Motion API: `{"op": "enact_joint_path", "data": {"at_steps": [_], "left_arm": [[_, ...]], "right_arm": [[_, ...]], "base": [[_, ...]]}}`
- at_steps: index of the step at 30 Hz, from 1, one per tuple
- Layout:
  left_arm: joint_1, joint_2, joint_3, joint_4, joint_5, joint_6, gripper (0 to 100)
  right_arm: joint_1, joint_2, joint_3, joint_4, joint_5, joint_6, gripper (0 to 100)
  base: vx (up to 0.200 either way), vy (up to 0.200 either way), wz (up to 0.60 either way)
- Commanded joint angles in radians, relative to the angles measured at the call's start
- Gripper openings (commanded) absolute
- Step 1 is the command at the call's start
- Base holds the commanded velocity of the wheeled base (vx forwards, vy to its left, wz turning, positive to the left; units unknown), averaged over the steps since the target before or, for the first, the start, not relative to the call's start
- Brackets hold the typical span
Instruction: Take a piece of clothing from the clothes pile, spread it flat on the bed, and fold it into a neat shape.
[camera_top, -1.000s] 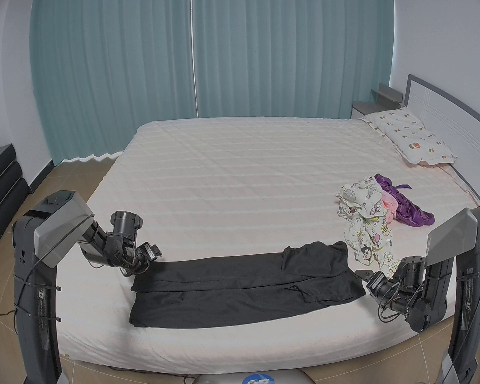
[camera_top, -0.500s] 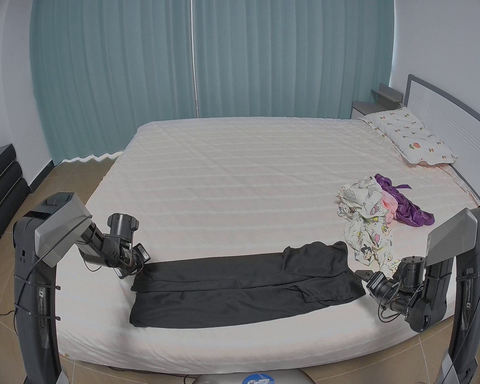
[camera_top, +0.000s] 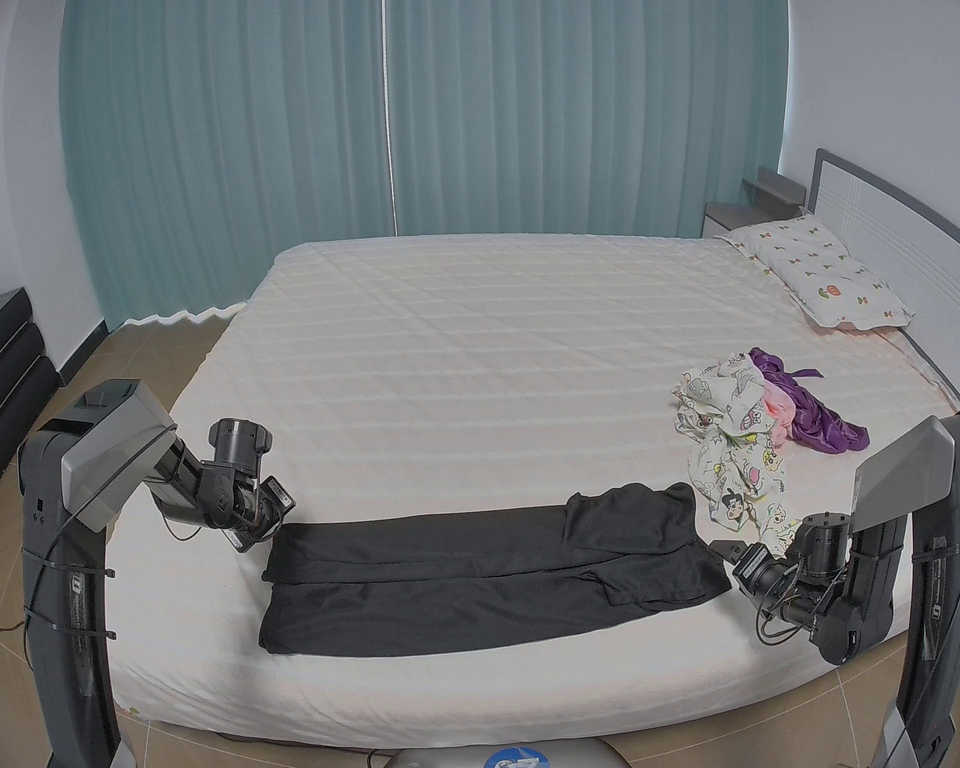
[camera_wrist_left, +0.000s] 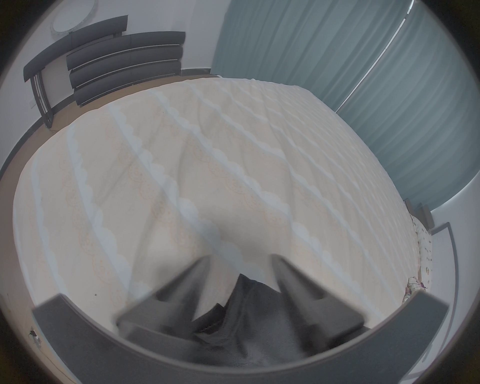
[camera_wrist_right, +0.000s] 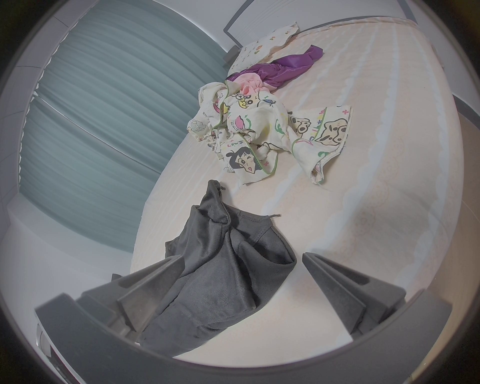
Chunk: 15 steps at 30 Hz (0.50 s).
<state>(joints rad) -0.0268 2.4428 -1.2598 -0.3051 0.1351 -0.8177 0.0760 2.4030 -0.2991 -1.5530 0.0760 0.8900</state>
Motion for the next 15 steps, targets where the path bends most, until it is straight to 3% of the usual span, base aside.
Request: {"op": "enact_joint_path", "data": {"at_steps": [1, 6, 8, 10, 11, 13, 15], "left_arm": [[0.005, -0.013, 0.008, 0.001, -0.003, -0.001, 100], [0.018, -0.073, 0.059, -0.015, -0.046, 0.005, 100], [0.019, -0.133, 0.125, -0.049, -0.149, 0.009, 100], [0.019, -0.162, 0.160, -0.071, -0.200, 0.012, 100], [0.019, -0.197, 0.218, -0.100, -0.265, 0.037, 100], [0.018, -0.214, 0.253, -0.112, -0.296, 0.074, 100], [0.016, -0.218, 0.321, -0.123, -0.318, 0.249, 100]], "right_arm": [[-0.001, -0.002, 0.000, -0.015, 0.001, 0.001, 100], [0.001, -0.002, 0.000, -0.015, 0.001, 0.001, 100], [0.001, -0.002, 0.000, -0.015, 0.001, 0.001, 100], [-0.001, -0.002, 0.000, -0.015, 0.001, 0.001, 100], [0.001, -0.002, 0.000, -0.015, 0.001, 0.001, 100], [0.001, -0.002, 0.000, -0.015, 0.001, 0.001, 100], [0.001, -0.002, 0.000, -0.015, 0.001, 0.000, 100]], "base": [[0.000, 0.000, 0.00], [0.000, 0.000, 0.00], [0.000, 0.000, 0.00], [0.000, 0.000, 0.00], [0.000, 0.000, 0.00], [0.000, 0.000, 0.00], [0.000, 0.000, 0.00]]}}
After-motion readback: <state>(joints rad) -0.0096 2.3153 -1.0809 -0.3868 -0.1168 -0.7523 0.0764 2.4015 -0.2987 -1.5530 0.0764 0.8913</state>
